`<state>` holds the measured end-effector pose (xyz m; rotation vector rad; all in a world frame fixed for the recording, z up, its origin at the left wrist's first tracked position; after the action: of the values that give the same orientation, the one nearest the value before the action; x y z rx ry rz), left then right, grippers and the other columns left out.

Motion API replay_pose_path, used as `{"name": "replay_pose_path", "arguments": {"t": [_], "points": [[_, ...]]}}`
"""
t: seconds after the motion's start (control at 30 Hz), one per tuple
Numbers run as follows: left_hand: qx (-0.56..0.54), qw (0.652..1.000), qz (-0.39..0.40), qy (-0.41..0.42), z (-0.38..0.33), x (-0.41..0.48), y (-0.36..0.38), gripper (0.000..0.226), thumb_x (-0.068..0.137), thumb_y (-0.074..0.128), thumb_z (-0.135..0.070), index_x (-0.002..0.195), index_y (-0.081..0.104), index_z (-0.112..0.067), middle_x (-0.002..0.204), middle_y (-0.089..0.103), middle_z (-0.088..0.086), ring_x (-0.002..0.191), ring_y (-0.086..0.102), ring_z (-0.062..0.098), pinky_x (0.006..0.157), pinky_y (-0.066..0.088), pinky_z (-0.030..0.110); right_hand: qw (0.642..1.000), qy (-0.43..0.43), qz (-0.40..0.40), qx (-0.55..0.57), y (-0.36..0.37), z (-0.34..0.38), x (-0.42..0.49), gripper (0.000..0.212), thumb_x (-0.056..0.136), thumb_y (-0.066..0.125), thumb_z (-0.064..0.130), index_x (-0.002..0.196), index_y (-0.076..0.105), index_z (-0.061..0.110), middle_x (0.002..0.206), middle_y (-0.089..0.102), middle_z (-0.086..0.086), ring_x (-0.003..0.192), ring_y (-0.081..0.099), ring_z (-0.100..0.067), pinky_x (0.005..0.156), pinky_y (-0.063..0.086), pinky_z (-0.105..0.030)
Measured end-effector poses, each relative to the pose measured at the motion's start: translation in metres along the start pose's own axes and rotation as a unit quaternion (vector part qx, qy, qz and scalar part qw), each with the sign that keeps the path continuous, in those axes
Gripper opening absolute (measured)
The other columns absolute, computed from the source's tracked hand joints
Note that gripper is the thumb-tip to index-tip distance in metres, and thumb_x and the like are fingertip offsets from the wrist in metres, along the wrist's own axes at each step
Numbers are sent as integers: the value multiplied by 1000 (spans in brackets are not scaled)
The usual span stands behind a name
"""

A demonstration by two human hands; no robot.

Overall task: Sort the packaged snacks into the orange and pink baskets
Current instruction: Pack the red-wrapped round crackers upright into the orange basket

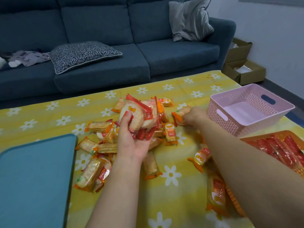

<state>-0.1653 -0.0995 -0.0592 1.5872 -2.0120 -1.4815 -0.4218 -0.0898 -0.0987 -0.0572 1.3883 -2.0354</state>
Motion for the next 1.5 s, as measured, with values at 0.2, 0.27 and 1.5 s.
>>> {"name": "replay_pose_path", "arguments": {"t": [0.2, 0.27, 1.5], "points": [[-24, 997, -45, 53, -23, 9, -13, 53, 77, 81, -33, 126, 66, -18, 117, 74, 13, 107, 70, 32, 90, 58, 46, 990, 77, -27, 113, 18, 8, 7, 110, 70, 85, 52, 147, 22, 3, 145, 46, -20, 134, 45, -38, 110, 40, -46], [-27, 996, -56, 68, -31, 10, -15, 50, 79, 80, -33, 125, 67, -18, 115, 75, 11, 105, 71, 31, 90, 59, 45, 988, 52, -3, 145, 10, 6, 1, 82, 74, 86, 26, 137, 42, -2, 134, 56, -21, 123, 57, -35, 102, 50, -44], [232, 960, 151, 37, 147, -98, 107, 75, 59, 86, -35, 125, 51, -28, 120, 70, 9, 106, 71, 32, 94, 55, 59, 876, -134, -174, 429, -157, -125, -223, 45, 89, 65, 46, 129, 49, 35, 111, 61, 11, 99, 60, -5, 75, 47, -27]]}}
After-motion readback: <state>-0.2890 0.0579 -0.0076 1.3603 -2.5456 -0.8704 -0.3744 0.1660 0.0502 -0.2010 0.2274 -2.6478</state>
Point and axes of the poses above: each hand's wrist, its own x-axis towards the middle knuckle, its own y-axis out of the palm, z = x × y, the point moved 4 cm from there along x, towards the middle knuckle
